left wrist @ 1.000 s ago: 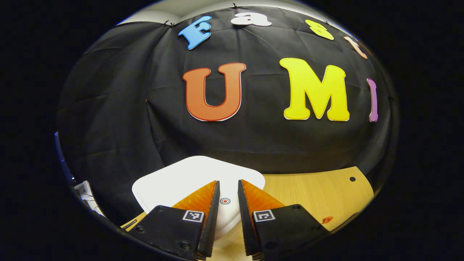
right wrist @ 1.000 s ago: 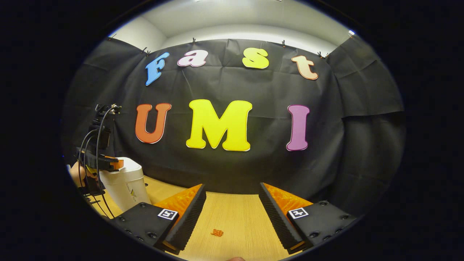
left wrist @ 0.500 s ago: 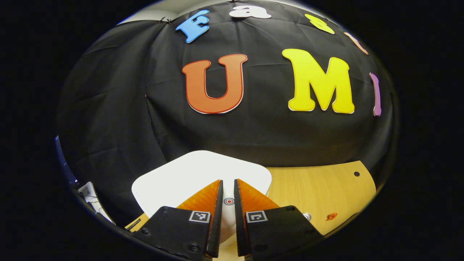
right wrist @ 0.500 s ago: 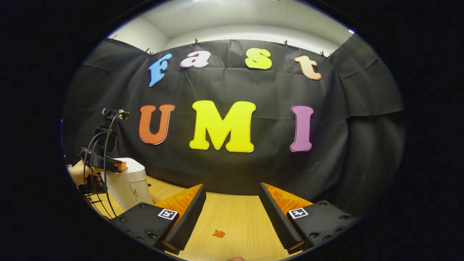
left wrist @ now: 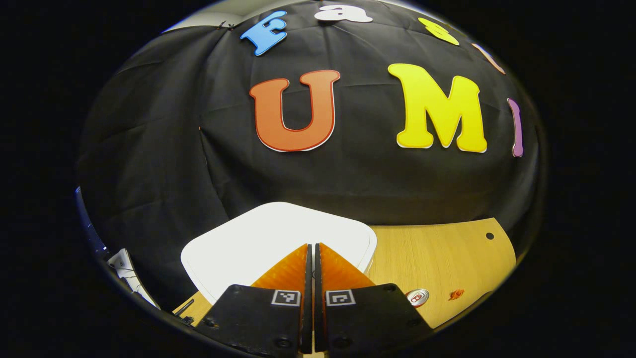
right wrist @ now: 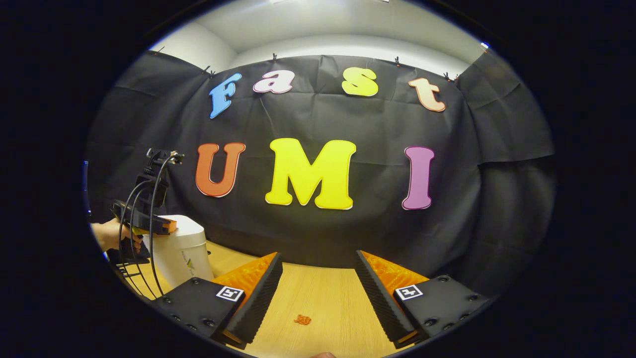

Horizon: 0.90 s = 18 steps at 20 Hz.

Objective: Press the lid of the desktop garbage bin to open it, pick up the crumpled paper on the desktop and throw it into the bin, then pick up the pop can on the desktop and drop it into the bin, and finally close the garbage bin lid.

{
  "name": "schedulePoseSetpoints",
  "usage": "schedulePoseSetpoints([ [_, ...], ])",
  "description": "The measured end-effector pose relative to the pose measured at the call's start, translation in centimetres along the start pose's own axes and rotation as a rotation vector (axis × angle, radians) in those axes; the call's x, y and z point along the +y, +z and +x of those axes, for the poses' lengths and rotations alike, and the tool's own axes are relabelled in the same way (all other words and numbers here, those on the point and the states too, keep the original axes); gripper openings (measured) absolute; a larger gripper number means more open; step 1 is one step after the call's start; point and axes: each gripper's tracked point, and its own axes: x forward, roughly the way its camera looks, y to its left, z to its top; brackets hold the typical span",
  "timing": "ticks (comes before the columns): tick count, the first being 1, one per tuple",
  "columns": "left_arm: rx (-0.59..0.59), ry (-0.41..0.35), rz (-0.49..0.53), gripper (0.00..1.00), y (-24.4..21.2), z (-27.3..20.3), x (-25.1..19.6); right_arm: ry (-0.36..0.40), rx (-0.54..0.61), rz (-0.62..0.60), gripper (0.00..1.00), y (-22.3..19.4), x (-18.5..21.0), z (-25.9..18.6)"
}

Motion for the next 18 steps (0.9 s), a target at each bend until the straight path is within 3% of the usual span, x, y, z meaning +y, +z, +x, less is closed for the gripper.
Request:
schedulePoseSetpoints([
  [6,-0.052,-0.001,0.007,0.05,1.3,-0.6,0.1,-0.027,-0.02,-0.016,0.94,0.6,0.8,-0.5],
  [11,-0.217,-0.005,0.046,0.05,5.8,-2.9,-0.1,-0.041,-0.012,-0.017,0.94,0.4,0.9,-0.5],
  [13,-0.264,-0.02,0.059,0.16,7.0,-3.9,-0.5,-0.04,-0.011,-0.015,0.95,0.5,1.1,-0.3],
  [15,-0.3,-0.033,0.068,0.48,8.1,-4.9,-0.8,-0.037,-0.012,-0.018,0.94,0.4,1.3,-0.1],
  [18,-0.335,-0.058,0.066,0.65,8.8,-6.3,-1.7,-0.031,-0.012,-0.022,0.95,0.2,1.5,0.2],
])
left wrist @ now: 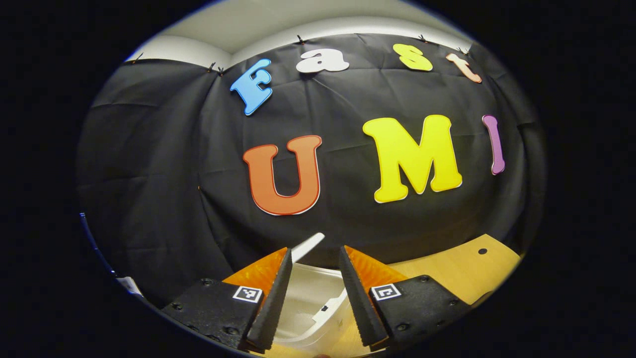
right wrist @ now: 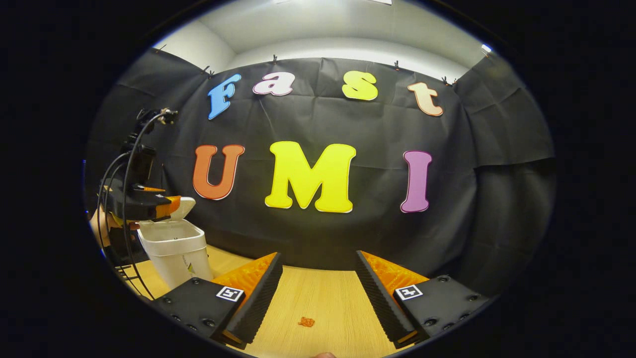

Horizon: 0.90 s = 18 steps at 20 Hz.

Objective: Press the lid of the desktop garbage bin to open it, pick up the crumpled paper on the desktop and throw it into the bin, then pick up the pop can on the desktop and drop it into the bin, and finally close the garbage bin lid.

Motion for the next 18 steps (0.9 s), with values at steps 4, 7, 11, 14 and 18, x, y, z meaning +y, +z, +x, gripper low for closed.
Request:
schedulePoseSetpoints([
  [4,-0.032,-0.028,-0.023,0.85,1.3,-2.0,-1.0,0.001,0.027,0.006,0.95,-1.2,0.1,0.7],
  [7,-0.037,-0.044,-0.045,0.94,1.8,-3.4,-1.7,-0.003,0.049,0.003,0.94,-2.1,0.1,1.5],
  [11,-0.019,-0.059,-0.081,0.98,1.5,-5.0,-2.4,0.0,0.109,-0.02,0.94,-5.0,0.4,3.1],
  [14,0.004,-0.063,-0.08,0.98,0.8,-5.9,-2.7,0.006,0.208,-0.033,0.95,-9.1,0.7,4.6],
  [18,0.017,-0.05,-0.088,0.98,0.3,-7.2,-2.5,0.01,0.403,-0.046,0.95,-16.0,1.2,7.2],
])
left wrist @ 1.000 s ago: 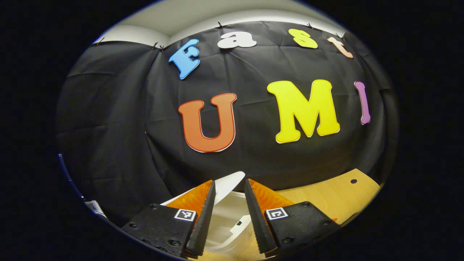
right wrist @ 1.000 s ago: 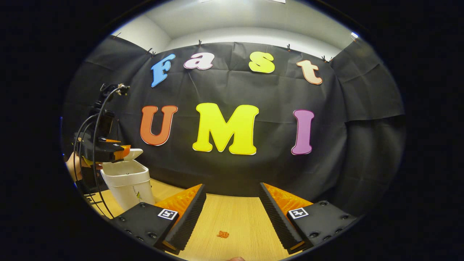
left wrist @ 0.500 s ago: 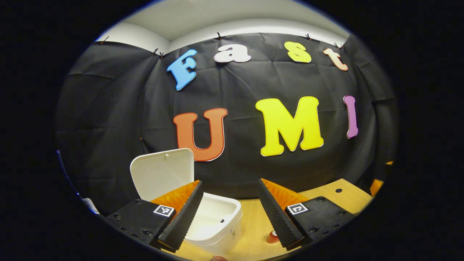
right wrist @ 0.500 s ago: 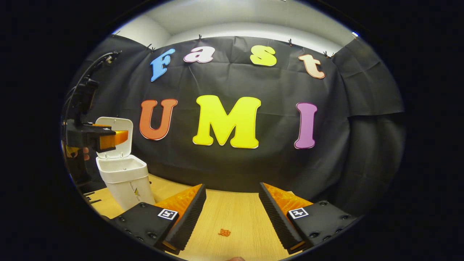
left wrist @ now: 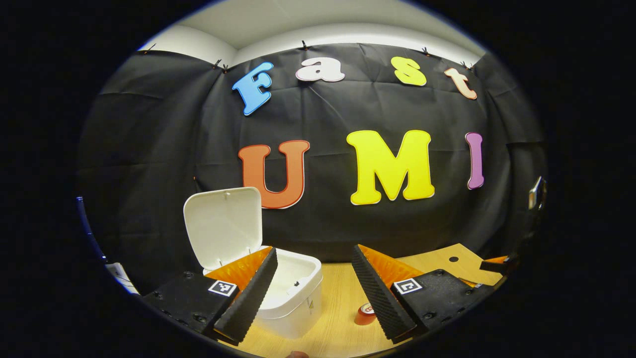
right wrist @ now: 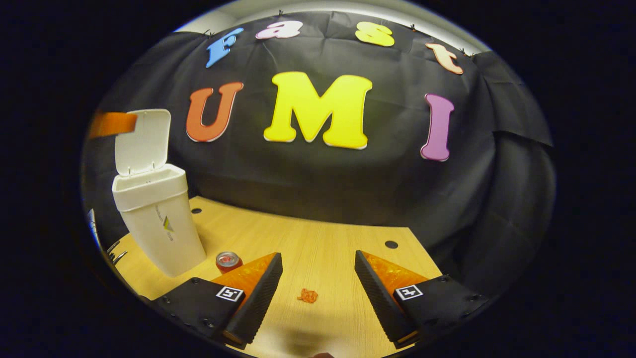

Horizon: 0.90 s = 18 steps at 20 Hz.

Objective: Press the lid of the desktop garbage bin to open it, pick up the crumpled paper on the desktop and throw it into the bin, then pick up the pop can on the desktop and drop it into the bin, and finally close the garbage bin lid.

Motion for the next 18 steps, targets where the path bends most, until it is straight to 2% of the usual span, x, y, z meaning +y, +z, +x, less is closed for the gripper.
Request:
schedulePoseSetpoints([
  [4,0.008,0.013,-0.028,1.0,-0.4,-1.0,0.4,0.023,0.265,-0.008,0.94,-6.3,0.5,4.5],
  [10,0.018,0.046,-0.023,0.99,-0.7,-1.7,1.6,0.021,0.413,-0.006,0.96,-10.2,0.8,8.9],
  [18,0.041,0.041,-0.027,0.99,-1.0,-2.0,1.1,0.038,0.594,0.043,0.96,-14.9,1.8,12.0],
])
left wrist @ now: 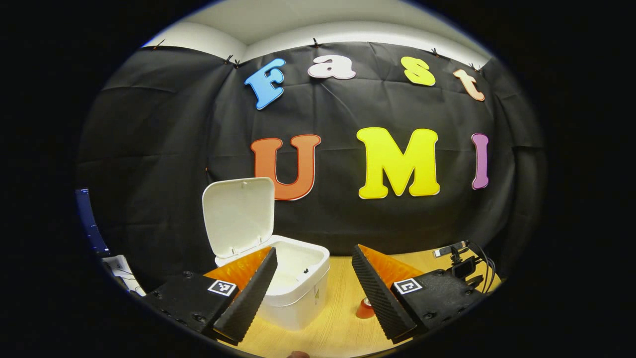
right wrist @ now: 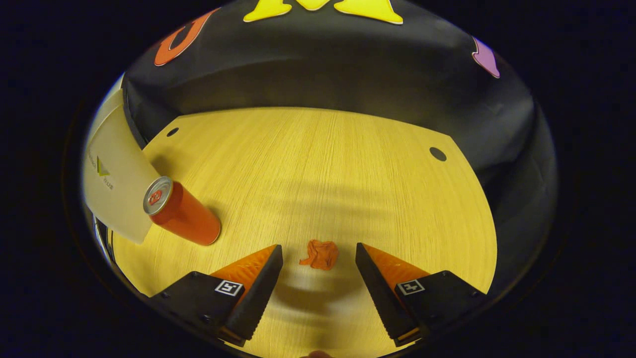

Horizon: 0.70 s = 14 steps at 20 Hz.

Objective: Press the lid of the desktop garbage bin to open it, pick up the crumpled paper on the desktop and throw it into the bin, then pick up the pop can on the desktop and drop it into the bin, and finally close the garbage bin lid.

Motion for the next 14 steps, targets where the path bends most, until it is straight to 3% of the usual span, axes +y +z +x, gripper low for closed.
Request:
schedulePoseSetpoints([
  [7,0.036,0.003,-0.015,0.99,-0.8,-0.4,0.2,0.016,0.16,0.111,0.94,-1.5,-1.0,3.8],
  [12,0.053,0.014,-0.026,0.99,-1.4,-0.5,0.5,0.009,0.169,0.133,0.94,-0.9,-1.8,3.5],
  [14,0.05,0.02,-0.023,0.99,-1.2,-0.7,0.8,-0.003,0.169,0.12,0.79,-0.6,-2.1,3.6],
])
